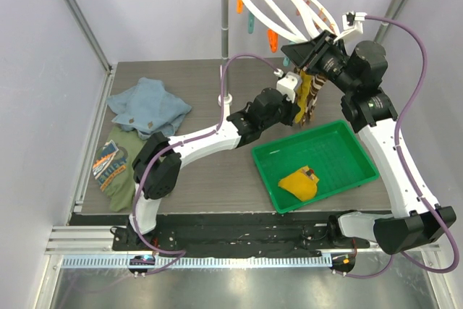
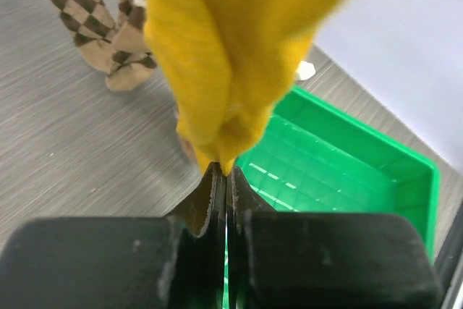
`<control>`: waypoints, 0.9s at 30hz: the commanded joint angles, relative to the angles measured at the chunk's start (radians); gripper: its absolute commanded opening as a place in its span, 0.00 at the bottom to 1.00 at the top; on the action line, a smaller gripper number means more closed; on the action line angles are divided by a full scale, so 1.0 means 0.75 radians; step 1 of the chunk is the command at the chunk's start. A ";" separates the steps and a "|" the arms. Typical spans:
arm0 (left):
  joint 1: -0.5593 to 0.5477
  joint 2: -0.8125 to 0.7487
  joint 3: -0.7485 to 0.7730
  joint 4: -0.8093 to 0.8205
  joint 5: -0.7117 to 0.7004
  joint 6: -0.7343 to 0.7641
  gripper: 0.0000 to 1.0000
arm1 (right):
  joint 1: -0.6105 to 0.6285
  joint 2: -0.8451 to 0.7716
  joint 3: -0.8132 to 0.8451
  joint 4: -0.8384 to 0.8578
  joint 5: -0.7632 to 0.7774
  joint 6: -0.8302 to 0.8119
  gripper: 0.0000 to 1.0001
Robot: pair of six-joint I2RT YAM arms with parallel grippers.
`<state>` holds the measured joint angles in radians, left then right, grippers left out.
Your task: Remove the socks clipped to the hanger
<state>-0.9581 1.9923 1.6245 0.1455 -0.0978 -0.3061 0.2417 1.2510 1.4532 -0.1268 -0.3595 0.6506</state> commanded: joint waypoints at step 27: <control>-0.003 -0.468 -0.364 0.023 0.124 -0.058 0.00 | -0.003 -0.265 0.093 -0.559 0.473 -0.315 0.64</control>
<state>-0.9581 1.7275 1.3640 0.1680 -0.0242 -0.3588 0.2382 1.0653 1.4475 -0.4751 -0.1150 0.4938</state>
